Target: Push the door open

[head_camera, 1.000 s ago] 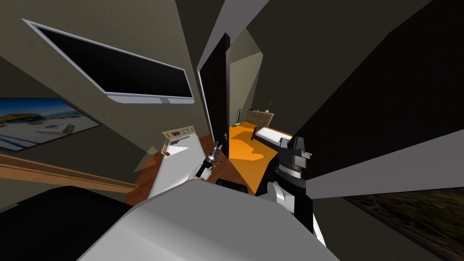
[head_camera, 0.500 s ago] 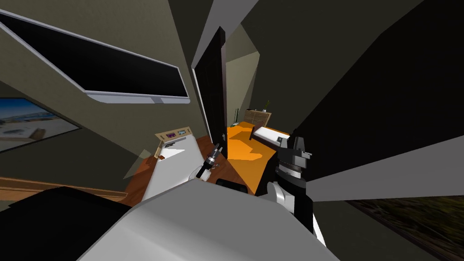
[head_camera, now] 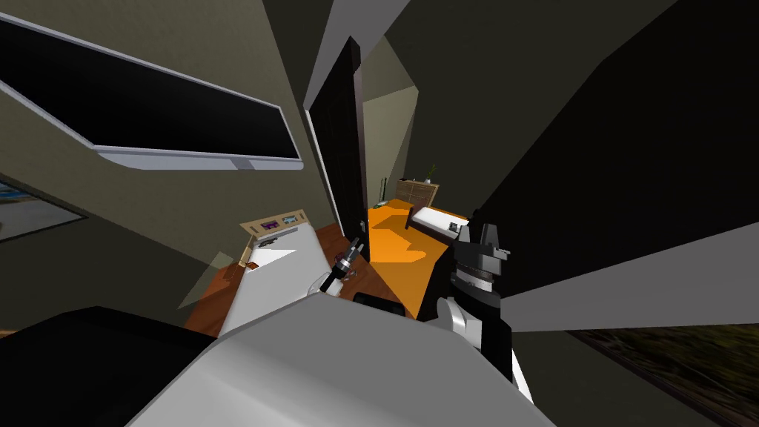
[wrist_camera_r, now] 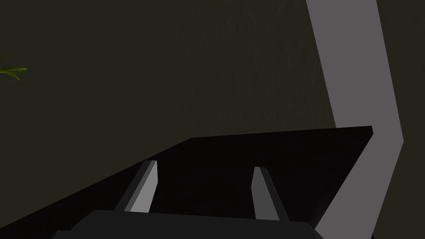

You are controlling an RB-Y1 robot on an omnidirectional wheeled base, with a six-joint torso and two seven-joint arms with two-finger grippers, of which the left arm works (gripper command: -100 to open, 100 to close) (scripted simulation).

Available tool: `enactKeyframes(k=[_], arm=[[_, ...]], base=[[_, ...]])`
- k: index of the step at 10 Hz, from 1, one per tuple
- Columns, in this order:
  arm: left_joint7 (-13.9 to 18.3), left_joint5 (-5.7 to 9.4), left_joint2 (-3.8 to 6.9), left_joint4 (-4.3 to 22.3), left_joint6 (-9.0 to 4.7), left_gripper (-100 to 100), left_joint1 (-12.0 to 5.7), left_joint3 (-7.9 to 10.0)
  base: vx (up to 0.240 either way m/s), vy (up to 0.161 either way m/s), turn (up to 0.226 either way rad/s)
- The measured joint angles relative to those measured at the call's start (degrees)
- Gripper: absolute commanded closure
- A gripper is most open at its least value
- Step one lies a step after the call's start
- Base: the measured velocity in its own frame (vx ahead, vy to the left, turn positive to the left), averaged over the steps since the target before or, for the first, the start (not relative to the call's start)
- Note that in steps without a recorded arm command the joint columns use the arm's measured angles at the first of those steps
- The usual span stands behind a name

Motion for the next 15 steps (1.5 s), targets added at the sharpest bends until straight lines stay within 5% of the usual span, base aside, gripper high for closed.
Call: enactKeyframes(k=[15], arm=[[3.65, 1.02, 5.42, 20.95, -9.35, -100, -6.46, -5.29]], base=[[0.054, 0.035, -0.064]])
